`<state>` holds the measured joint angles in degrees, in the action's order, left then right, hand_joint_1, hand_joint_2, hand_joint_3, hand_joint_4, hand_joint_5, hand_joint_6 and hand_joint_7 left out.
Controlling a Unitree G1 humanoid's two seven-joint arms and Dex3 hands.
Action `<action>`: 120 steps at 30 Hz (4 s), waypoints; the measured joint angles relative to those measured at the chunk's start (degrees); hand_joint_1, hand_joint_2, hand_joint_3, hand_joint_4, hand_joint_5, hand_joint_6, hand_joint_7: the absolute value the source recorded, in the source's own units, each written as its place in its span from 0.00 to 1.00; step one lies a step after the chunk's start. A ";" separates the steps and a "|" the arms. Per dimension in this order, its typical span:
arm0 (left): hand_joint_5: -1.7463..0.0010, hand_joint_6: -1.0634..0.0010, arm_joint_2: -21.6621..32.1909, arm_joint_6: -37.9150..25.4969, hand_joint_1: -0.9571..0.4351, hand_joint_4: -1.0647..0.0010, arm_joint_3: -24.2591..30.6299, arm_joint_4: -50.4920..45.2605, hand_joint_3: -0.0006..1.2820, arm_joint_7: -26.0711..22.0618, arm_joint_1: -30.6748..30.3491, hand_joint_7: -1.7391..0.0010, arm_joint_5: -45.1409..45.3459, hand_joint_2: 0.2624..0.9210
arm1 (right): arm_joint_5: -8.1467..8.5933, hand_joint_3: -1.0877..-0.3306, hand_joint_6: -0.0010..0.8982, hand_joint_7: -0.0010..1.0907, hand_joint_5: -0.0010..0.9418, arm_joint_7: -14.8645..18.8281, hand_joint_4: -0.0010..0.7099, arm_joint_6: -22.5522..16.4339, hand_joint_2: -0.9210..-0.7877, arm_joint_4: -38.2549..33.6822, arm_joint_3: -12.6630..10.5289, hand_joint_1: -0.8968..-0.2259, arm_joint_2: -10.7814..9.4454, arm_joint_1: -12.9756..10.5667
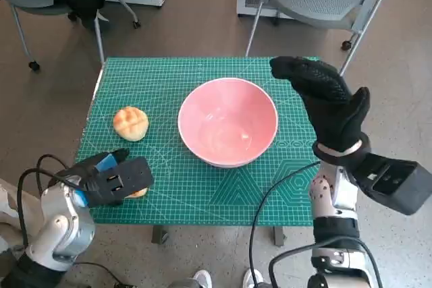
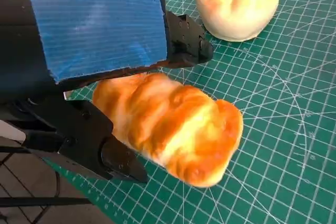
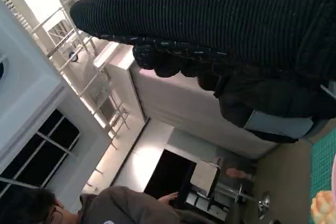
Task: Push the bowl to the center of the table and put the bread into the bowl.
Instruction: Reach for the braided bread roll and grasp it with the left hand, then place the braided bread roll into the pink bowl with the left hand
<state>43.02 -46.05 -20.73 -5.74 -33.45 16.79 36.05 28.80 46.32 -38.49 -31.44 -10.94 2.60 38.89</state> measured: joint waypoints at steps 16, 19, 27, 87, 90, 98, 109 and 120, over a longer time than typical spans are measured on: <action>1.00 0.74 -1.47 3.24 0.64 0.91 -1.53 8.62 0.00 0.56 3.10 1.00 0.53 0.71 | -0.01 0.33 0.00 0.23 0.00 0.00 0.08 -0.05 0.00 0.00 0.07 0.31 -0.07 -0.02; 0.99 0.72 -1.84 3.50 0.68 0.89 -1.53 9.99 0.01 1.13 3.75 0.99 1.05 0.72 | -0.01 0.33 0.00 0.23 0.00 0.00 0.08 -0.05 0.00 0.01 0.07 0.31 -0.07 -0.04; 0.55 0.53 -4.19 5.55 0.87 0.50 -1.46 14.74 0.06 6.12 5.80 0.96 2.27 0.90 | -0.01 0.34 0.00 0.23 0.00 -0.01 0.08 -0.04 0.00 0.38 0.11 0.31 -0.09 -0.44; 0.44 0.32 -5.72 14.23 0.69 0.21 12.54 -21.57 0.05 6.84 -4.91 0.37 5.66 0.91 | 0.11 0.34 0.00 0.24 0.00 0.16 0.09 -0.36 0.00 -1.40 -0.09 0.31 -0.39 0.35; 0.46 0.32 -6.56 15.78 0.69 0.20 12.69 -22.39 0.05 7.63 -3.19 0.36 5.67 0.91 | 0.12 0.34 0.00 0.24 0.00 0.17 0.09 -0.46 0.00 -1.55 -0.10 0.31 -0.39 0.51; 0.47 0.31 -9.93 18.05 0.69 0.18 11.73 -21.69 0.04 8.51 3.51 0.37 6.29 0.91 | 0.12 0.34 0.00 0.24 0.00 0.19 0.09 -0.59 0.00 -1.73 -0.08 0.31 -0.42 0.61; 0.43 0.33 -13.55 18.43 0.69 0.20 7.59 -17.44 0.04 7.82 13.50 0.39 8.86 0.93 | 0.24 0.34 0.00 0.24 0.00 0.36 0.09 -0.53 0.00 -1.53 -0.11 0.31 -0.36 0.63; 0.39 0.35 -17.81 20.46 0.69 0.24 3.38 -10.43 0.03 7.40 22.13 0.38 10.58 0.96 | 0.26 0.34 0.00 0.24 0.00 0.47 0.09 -0.30 0.00 -0.58 -0.30 0.31 0.33 0.41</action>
<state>25.21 -25.58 -17.35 -16.17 -26.04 38.92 46.63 29.06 46.79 -38.79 -32.02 -11.24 2.93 39.30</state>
